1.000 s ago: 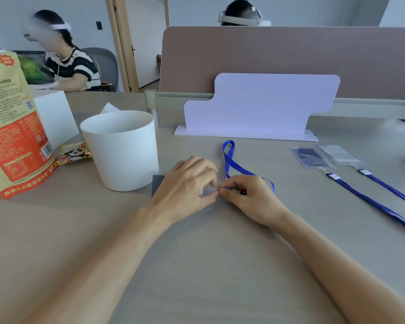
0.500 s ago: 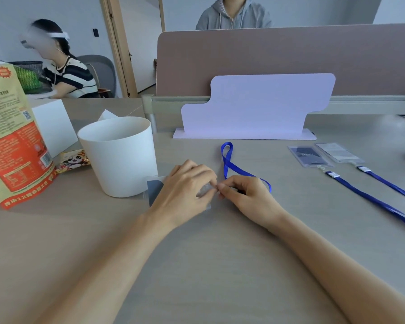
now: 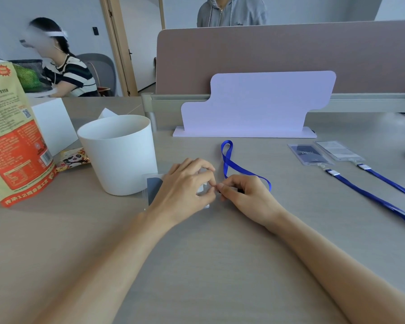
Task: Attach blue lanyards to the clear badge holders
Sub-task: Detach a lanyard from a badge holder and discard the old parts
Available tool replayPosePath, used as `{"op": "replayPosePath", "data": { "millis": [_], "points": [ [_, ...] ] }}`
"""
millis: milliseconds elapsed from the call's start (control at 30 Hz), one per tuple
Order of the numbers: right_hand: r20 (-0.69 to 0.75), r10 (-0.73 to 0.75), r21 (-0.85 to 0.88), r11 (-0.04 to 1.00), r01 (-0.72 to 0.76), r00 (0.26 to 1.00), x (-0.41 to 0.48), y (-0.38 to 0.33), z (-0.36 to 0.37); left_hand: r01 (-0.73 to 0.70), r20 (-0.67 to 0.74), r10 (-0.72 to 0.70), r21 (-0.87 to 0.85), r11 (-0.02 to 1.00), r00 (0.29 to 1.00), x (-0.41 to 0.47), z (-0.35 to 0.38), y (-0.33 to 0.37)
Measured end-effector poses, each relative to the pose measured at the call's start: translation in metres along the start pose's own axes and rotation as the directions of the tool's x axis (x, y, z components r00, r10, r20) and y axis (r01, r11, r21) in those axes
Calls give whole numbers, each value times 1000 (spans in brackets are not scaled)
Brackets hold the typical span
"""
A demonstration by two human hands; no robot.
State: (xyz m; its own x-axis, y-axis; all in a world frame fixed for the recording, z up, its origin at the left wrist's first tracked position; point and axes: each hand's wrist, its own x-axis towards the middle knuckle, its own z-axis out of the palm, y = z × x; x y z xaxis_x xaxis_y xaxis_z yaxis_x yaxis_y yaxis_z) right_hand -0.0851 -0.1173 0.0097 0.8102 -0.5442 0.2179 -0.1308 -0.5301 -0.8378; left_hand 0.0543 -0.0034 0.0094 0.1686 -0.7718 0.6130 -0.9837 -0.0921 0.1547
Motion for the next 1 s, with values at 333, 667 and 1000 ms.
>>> {"op": "replayPosePath", "data": {
  "millis": [333,667,1000],
  "points": [
    [-6,29,37,999,-29,1000,1,1,-1,14,19,-15,74,997,1000,-2,-4,-4],
    [13,70,103,992,-71,997,1,-2,-4,8,26,-6,-63,998,1000,-2,-2,0],
    [-196,-135,-7,991,137,971,-5,-5,-1,62,73,-64,24,998,995,-1,-14,-9]
  ]
}}
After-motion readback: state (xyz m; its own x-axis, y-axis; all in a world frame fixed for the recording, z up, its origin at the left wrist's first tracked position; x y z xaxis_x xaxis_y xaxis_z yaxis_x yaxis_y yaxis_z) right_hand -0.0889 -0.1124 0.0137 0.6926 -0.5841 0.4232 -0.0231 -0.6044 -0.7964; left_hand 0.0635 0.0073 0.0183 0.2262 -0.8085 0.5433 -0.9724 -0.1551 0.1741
